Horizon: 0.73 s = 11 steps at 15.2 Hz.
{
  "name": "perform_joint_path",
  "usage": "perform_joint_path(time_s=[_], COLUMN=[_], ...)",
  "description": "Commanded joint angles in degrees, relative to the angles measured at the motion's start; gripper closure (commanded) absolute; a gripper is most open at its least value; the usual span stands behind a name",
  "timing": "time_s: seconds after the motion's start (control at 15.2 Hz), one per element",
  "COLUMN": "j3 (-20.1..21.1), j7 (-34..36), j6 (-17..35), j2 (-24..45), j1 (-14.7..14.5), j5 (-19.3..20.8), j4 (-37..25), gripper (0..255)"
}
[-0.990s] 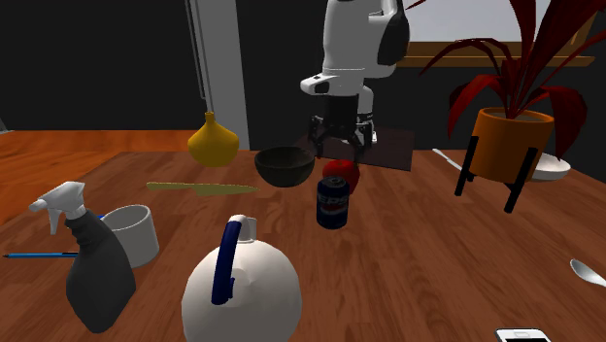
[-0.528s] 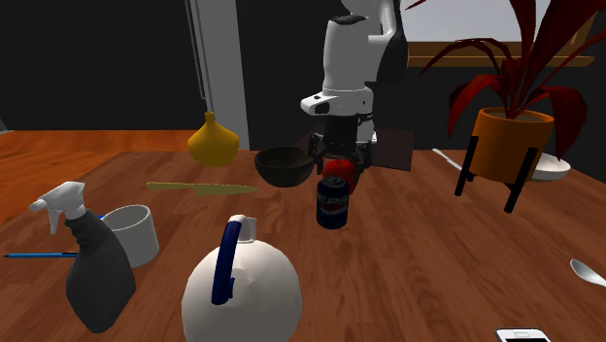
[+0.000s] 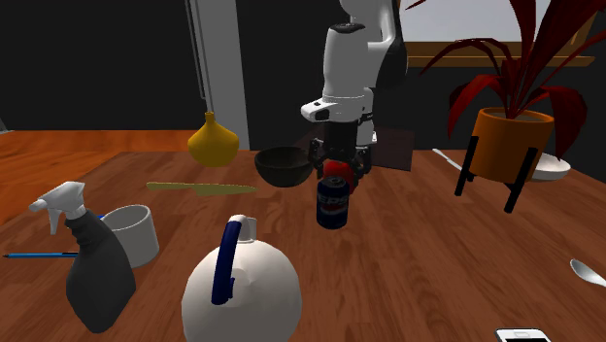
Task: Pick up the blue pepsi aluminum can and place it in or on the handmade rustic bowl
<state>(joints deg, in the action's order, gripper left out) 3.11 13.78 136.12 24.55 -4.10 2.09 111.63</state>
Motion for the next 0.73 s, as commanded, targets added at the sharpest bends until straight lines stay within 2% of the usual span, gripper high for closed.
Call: perform_joint_path(time_s=[0.0, 0.07, 0.66], j3=[0.0, 0.0, 0.0], j7=[0.0, 0.0, 0.0], j6=[0.0, 0.0, 0.0], j2=[0.0, 0.0, 0.0], j1=[0.0, 0.0, 0.0], j5=[0.0, 0.0, 0.0], j4=[0.0, 0.0, 0.0], gripper=[0, 255, 255])
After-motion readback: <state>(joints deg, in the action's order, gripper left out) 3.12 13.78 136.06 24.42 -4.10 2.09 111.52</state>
